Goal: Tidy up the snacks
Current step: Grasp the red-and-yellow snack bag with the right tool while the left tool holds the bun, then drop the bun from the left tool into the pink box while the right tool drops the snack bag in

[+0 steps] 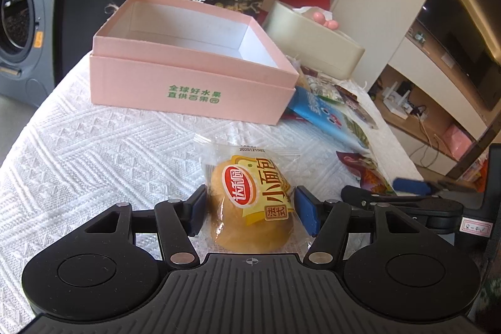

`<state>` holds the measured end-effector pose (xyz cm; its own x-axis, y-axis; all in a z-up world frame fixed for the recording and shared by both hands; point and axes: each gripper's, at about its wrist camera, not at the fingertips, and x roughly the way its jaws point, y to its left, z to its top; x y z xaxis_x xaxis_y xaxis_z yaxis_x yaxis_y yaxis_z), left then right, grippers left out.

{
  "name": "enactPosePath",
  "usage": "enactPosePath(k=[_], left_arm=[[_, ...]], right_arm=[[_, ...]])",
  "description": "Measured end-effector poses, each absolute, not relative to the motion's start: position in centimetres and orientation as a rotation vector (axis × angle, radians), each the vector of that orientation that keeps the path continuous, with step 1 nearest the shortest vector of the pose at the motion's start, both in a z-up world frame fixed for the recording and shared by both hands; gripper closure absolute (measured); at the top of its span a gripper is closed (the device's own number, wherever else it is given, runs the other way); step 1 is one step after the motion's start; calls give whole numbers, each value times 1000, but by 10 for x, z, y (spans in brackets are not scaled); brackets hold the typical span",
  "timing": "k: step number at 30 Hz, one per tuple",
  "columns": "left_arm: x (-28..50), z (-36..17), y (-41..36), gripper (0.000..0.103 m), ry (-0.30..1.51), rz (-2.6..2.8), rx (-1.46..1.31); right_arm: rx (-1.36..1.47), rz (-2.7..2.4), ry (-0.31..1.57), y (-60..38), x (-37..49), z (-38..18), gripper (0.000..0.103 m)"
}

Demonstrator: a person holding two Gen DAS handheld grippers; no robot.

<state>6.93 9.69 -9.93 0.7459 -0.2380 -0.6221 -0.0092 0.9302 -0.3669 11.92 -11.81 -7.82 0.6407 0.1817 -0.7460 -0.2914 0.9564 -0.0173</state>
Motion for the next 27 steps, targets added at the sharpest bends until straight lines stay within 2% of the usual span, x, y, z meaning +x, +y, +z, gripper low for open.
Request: enactPosePath(k=[4,7,13,21,27], left_arm=[[67,-99,97,38,726,-129,-364],[65,-96,95,38,731,-132,-356],[42,-85,88,38,741,-134,-295],[5,-55,81,39,707,-166,-225],[9,11,104,39,470,-116,-172]], right_arm=[[-102,348,872,-126,131,-77,1],[-107,350,857,-131,124,-73,16],[-123,450,848,-138,94,-58,33],[-154,671,728,-134,42,-9,36],[-135,754,523,-123,42,58,36]])
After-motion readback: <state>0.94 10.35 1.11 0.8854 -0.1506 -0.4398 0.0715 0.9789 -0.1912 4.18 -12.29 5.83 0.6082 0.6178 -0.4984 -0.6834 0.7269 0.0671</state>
